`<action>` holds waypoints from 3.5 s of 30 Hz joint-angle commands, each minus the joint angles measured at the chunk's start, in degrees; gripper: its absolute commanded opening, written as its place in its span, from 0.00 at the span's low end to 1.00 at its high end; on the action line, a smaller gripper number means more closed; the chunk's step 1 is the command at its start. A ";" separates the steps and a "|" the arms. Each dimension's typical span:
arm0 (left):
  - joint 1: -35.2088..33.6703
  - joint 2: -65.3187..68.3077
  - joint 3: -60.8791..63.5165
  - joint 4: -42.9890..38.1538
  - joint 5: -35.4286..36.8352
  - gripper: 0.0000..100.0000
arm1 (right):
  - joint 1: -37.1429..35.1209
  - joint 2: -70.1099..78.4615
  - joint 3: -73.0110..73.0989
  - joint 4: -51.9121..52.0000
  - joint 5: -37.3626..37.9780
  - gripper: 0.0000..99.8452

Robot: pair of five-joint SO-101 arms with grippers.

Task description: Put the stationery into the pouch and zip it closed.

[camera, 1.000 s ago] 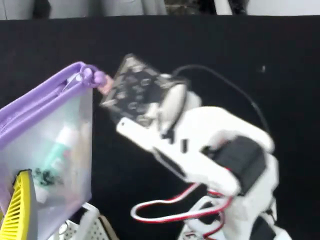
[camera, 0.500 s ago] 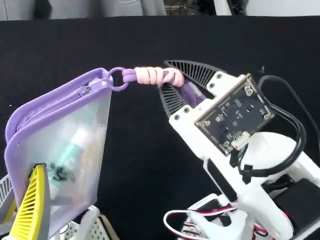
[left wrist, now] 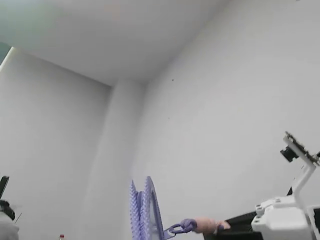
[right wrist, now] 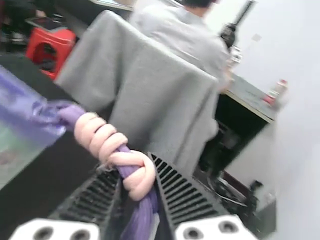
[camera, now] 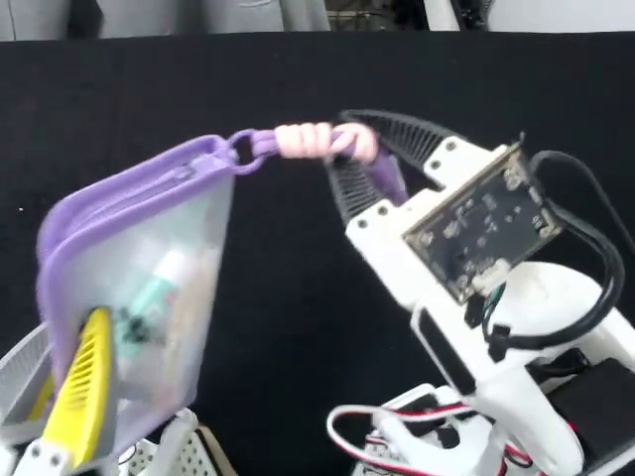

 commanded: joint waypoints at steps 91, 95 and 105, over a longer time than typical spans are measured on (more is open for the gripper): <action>14.20 0.79 19.74 -1.23 -9.93 0.31 | -0.88 0.48 1.63 -0.53 10.02 0.01; 15.87 0.79 22.73 -3.34 -9.76 0.31 | -1.67 0.31 2.86 -0.97 10.02 0.01; 16.04 0.79 23.16 -3.52 -9.58 0.31 | -1.67 0.22 3.38 -1.85 10.11 0.01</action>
